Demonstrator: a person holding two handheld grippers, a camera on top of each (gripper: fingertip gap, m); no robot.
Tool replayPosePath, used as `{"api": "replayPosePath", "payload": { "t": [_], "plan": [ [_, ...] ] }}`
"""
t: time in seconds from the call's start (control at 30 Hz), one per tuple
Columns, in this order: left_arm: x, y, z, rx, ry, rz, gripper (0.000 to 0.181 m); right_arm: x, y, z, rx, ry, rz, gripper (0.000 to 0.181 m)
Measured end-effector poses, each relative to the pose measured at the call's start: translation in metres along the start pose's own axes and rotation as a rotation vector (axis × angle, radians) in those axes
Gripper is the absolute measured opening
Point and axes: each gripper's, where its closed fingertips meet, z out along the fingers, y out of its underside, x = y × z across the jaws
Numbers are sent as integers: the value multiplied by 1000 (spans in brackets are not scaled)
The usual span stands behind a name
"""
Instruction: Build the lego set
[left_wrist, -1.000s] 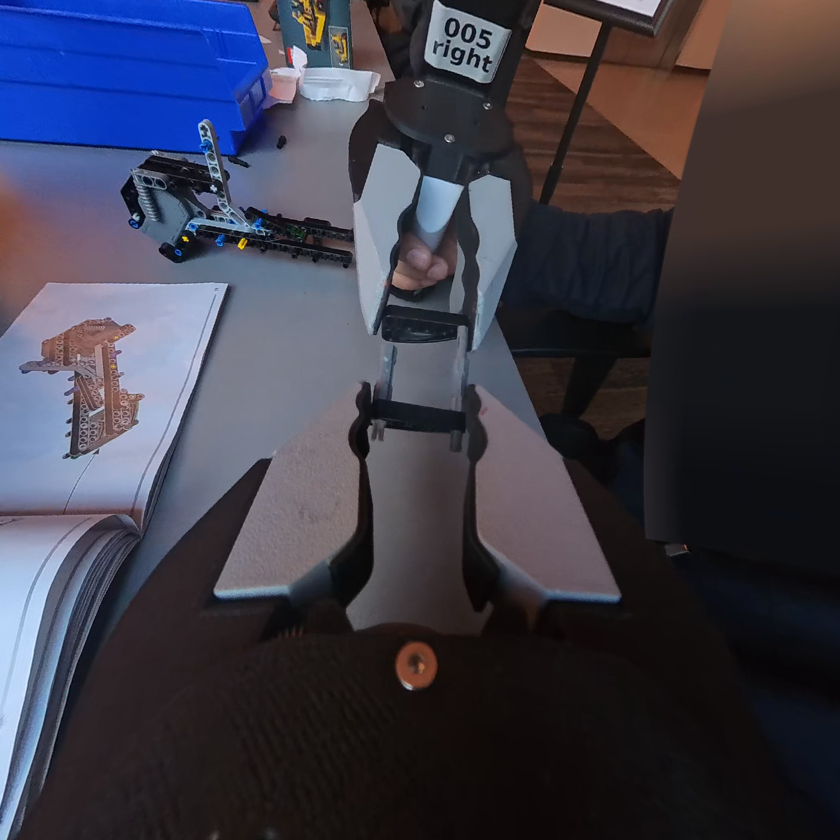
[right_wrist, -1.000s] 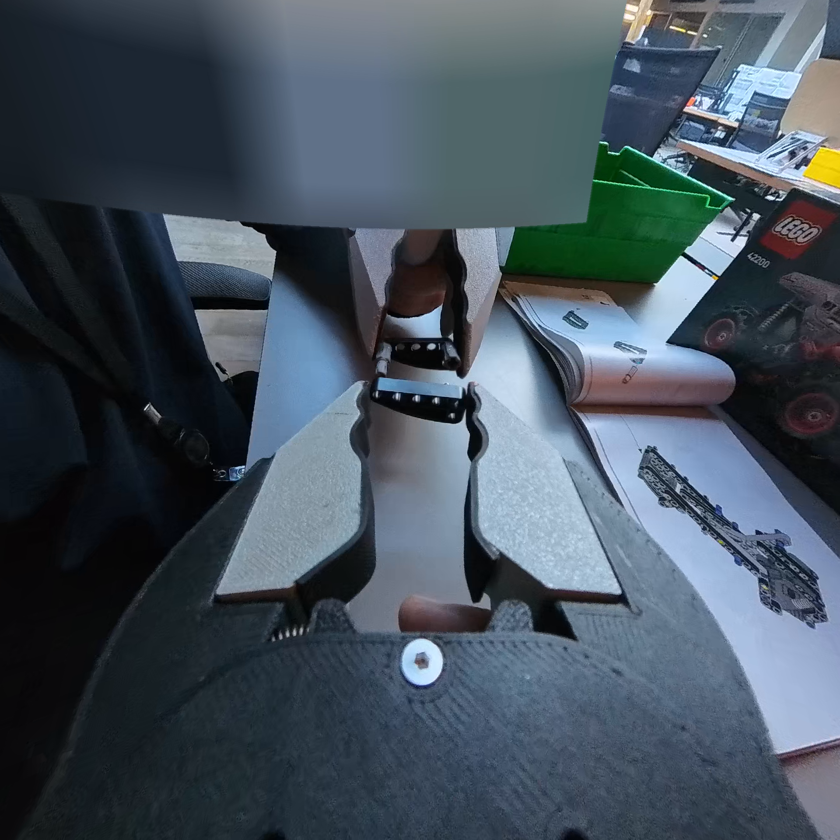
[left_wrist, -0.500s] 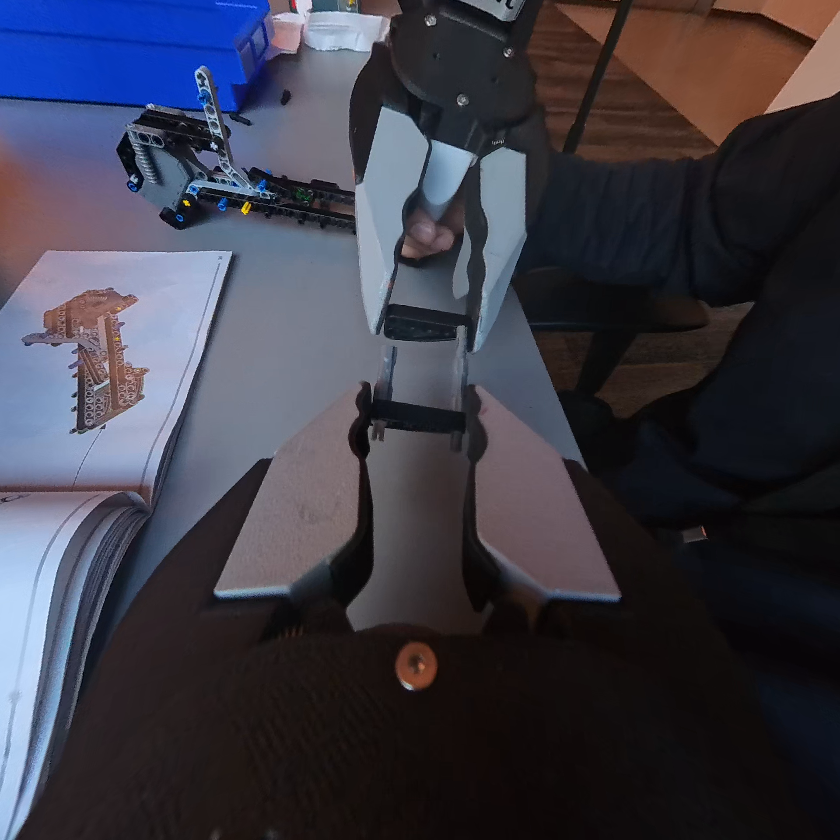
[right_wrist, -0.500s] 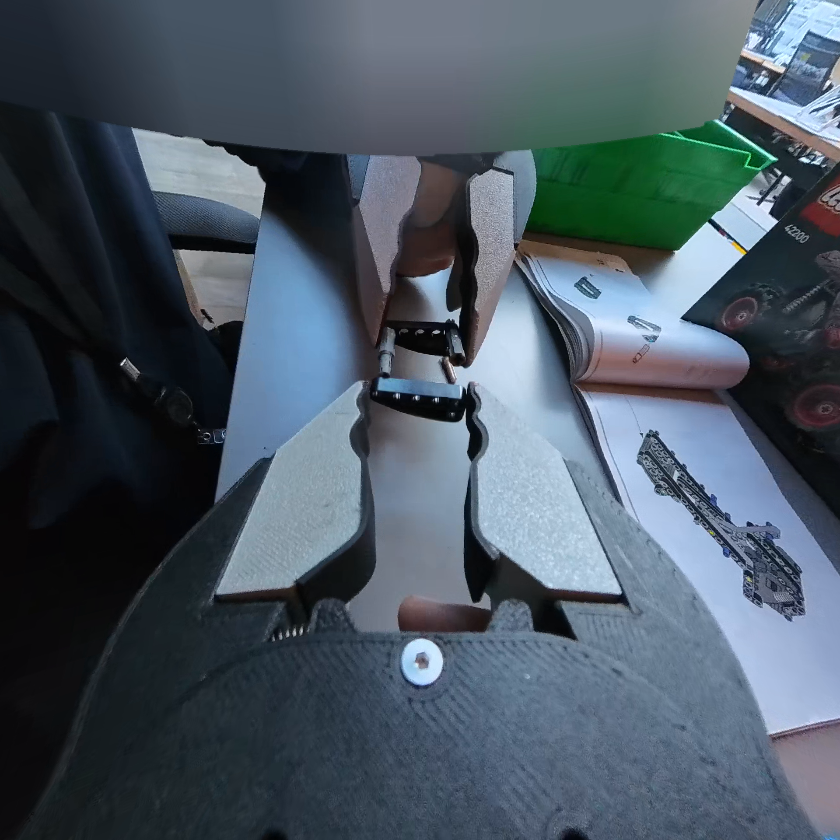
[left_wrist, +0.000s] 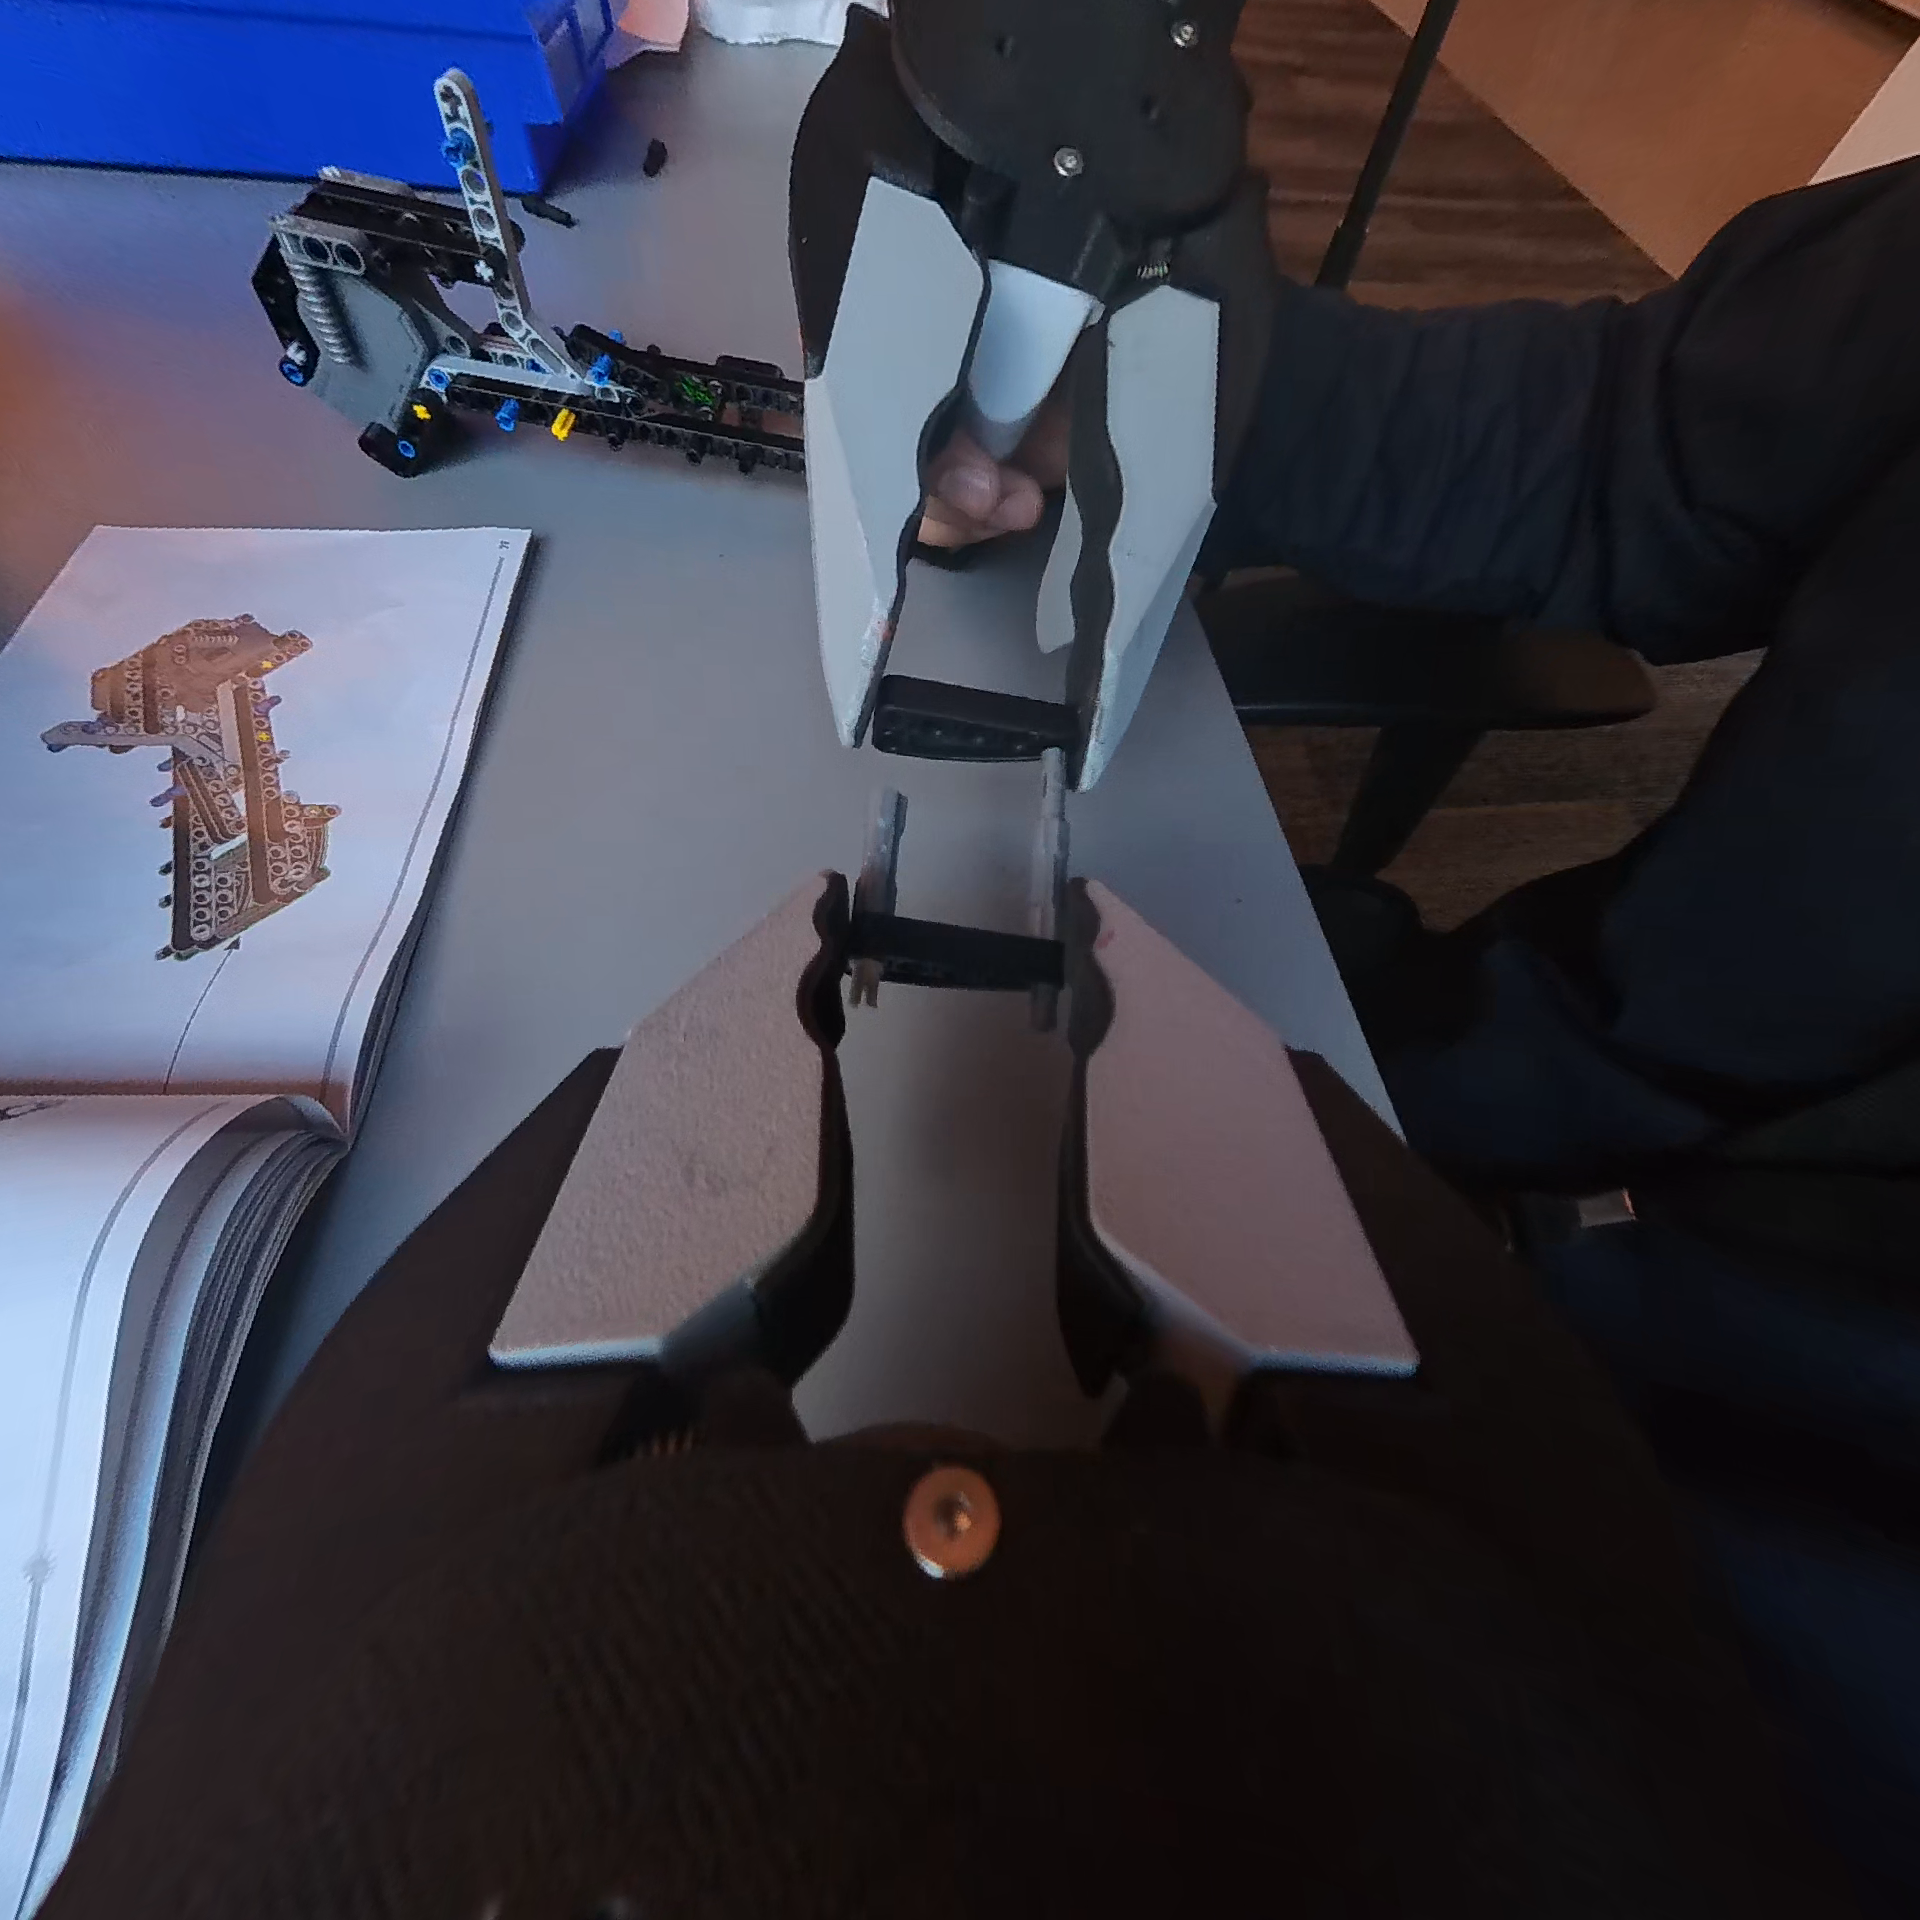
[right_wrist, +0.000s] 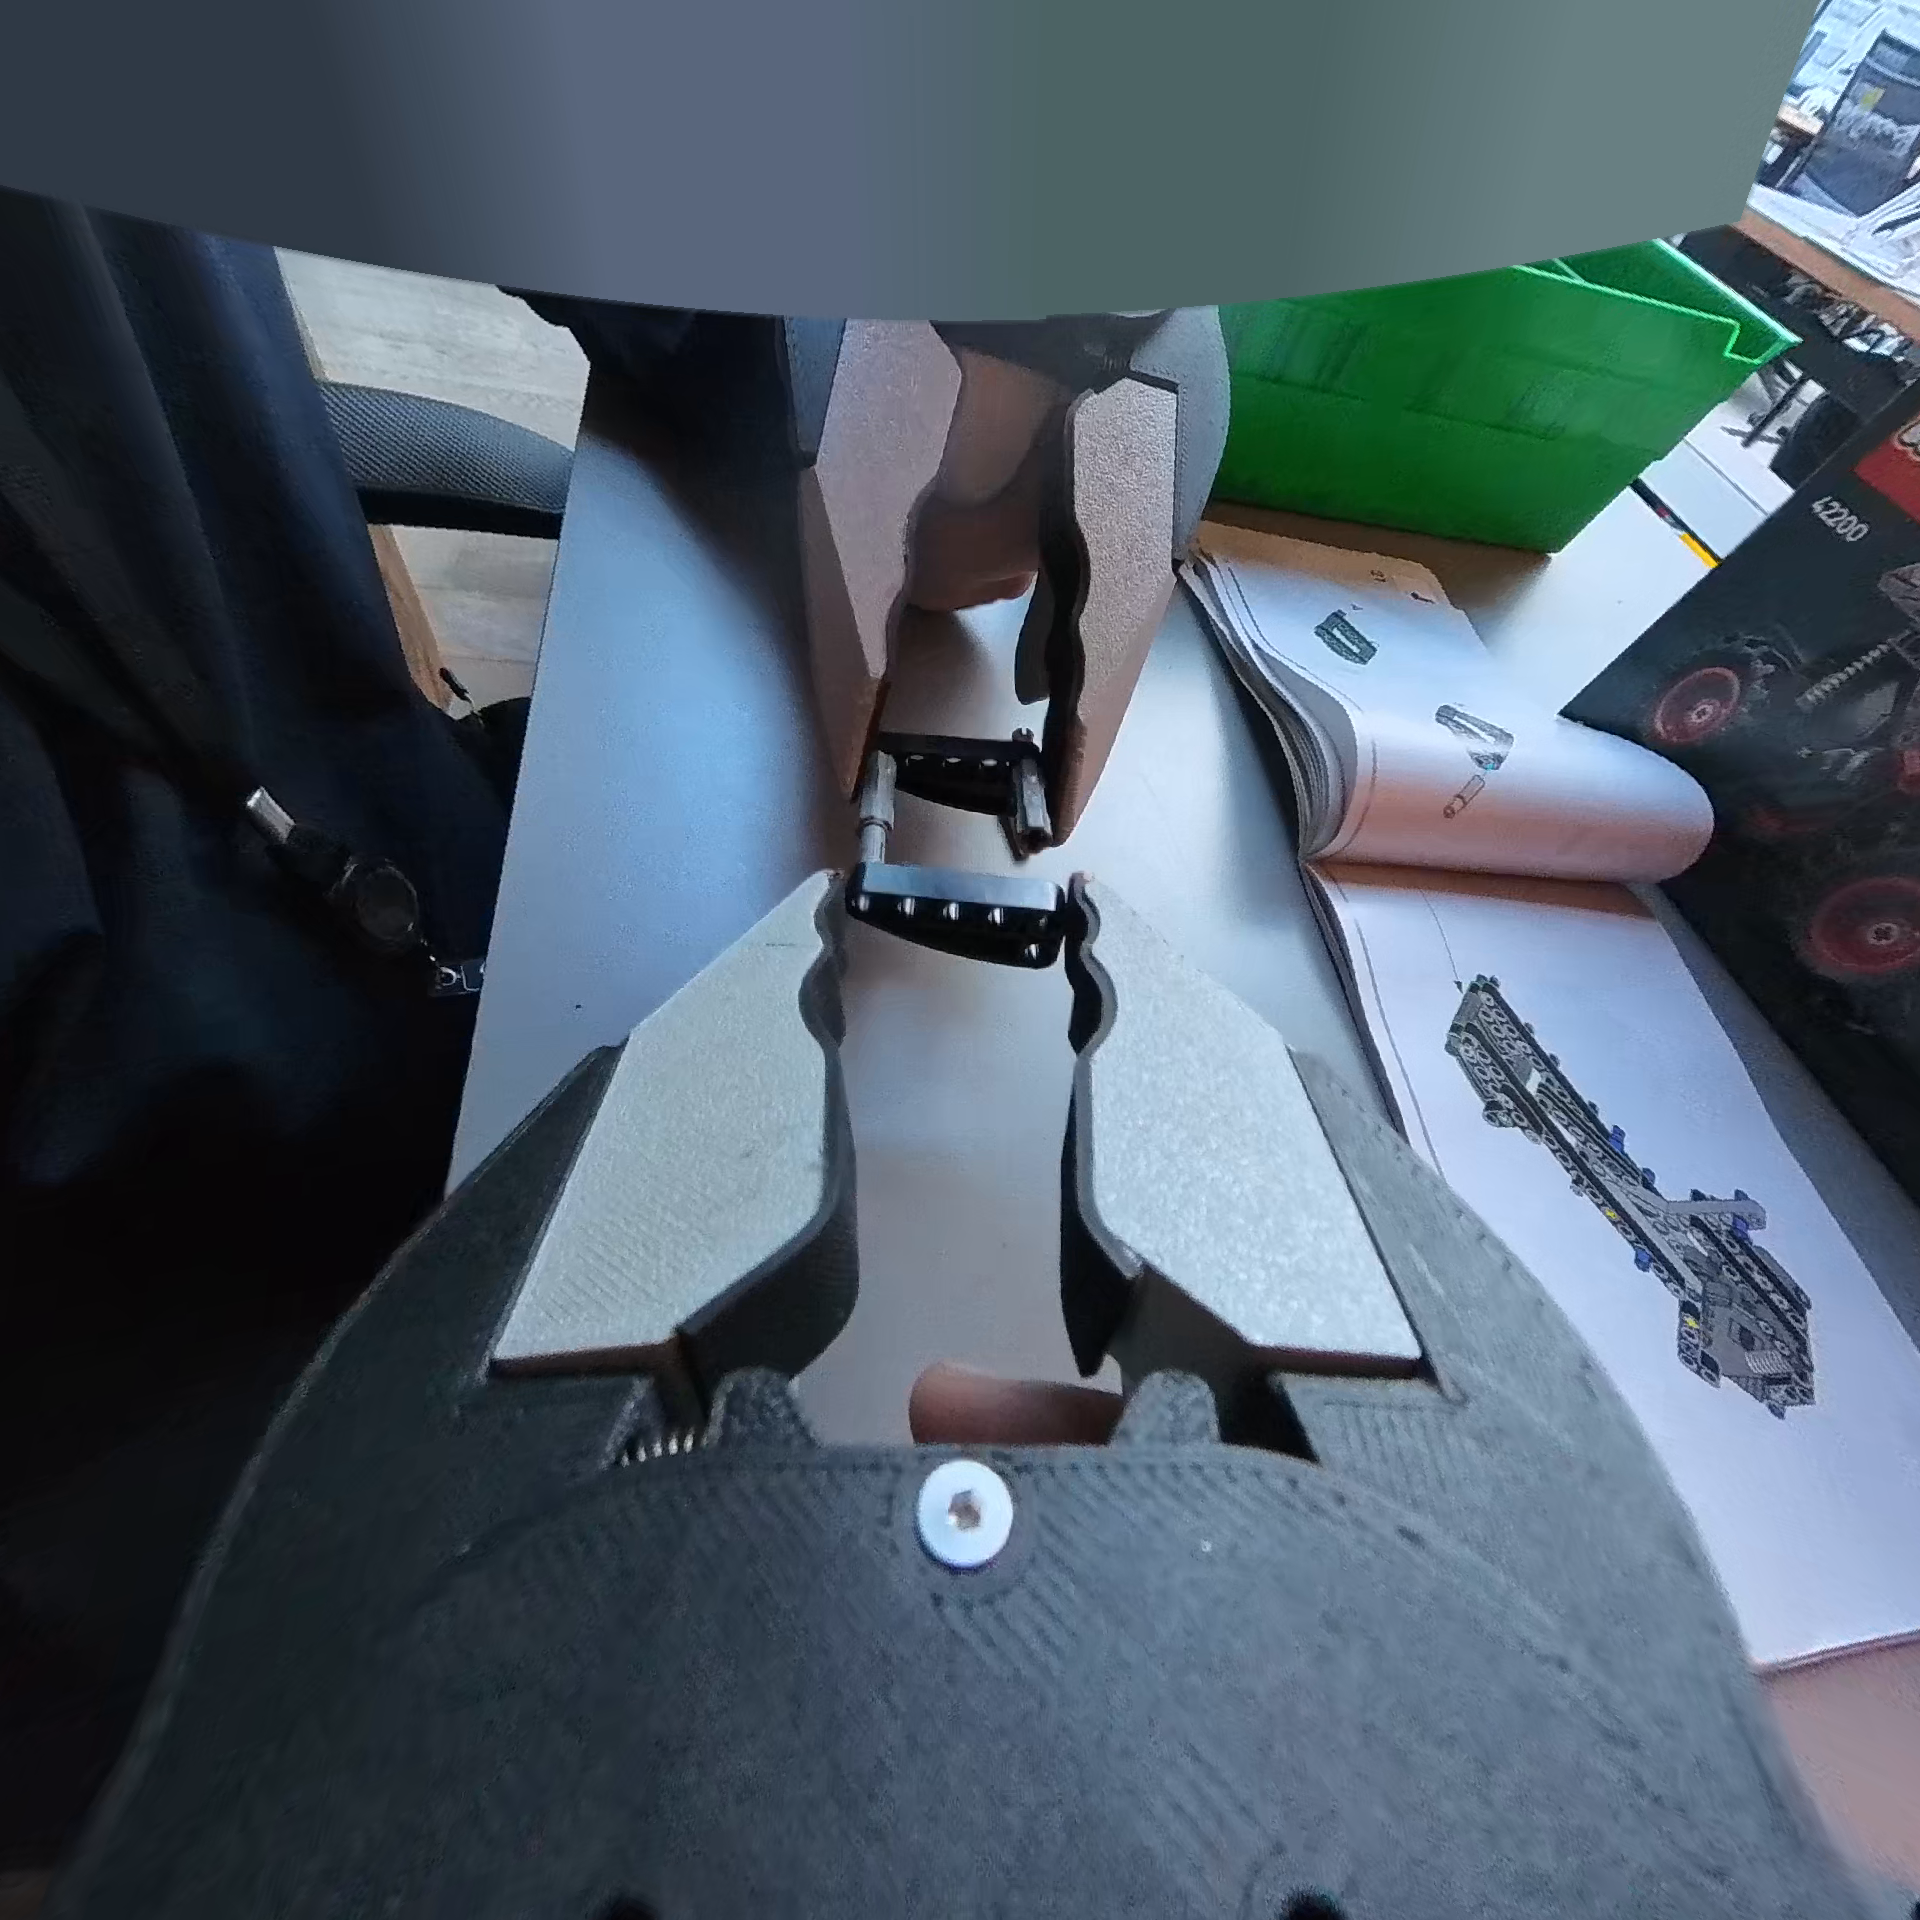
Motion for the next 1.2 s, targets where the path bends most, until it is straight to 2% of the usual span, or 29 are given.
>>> {"api": "replayPosePath", "payload": {
  "t": [0.3, 0.47, 0.7, 0.8, 0.93, 1.03, 1.2],
  "plan": [
    [-1, 1, 1, -8, -9, 4, 38, 0, 3, 1, -26, 10, -25, 39],
    [0, 6, 3, -42, -17, 19, 38, -3, 14, 6, -115, 8, -74, 39],
    [-1, 10, 5, -71, -25, 27, 38, -4, 19, 15, -147, -13, -86, 38],
    [-2, 5, 2, -34, -14, 3, 37, -1, 13, 12, -102, 7, -83, 38],
    [-10, -3, -7, 40, -7, -62, 38, 9, -6, 1, 40, 54, -44, 38],
    [-14, 12, -7, -53, -1, -81, 37, 13, -4, -8, 56, 60, -1, 38],
    [-8, 33, 3, -196, 16, -85, 37, 4, 29, -6, -161, 13, 43, 39]
  ]
}}
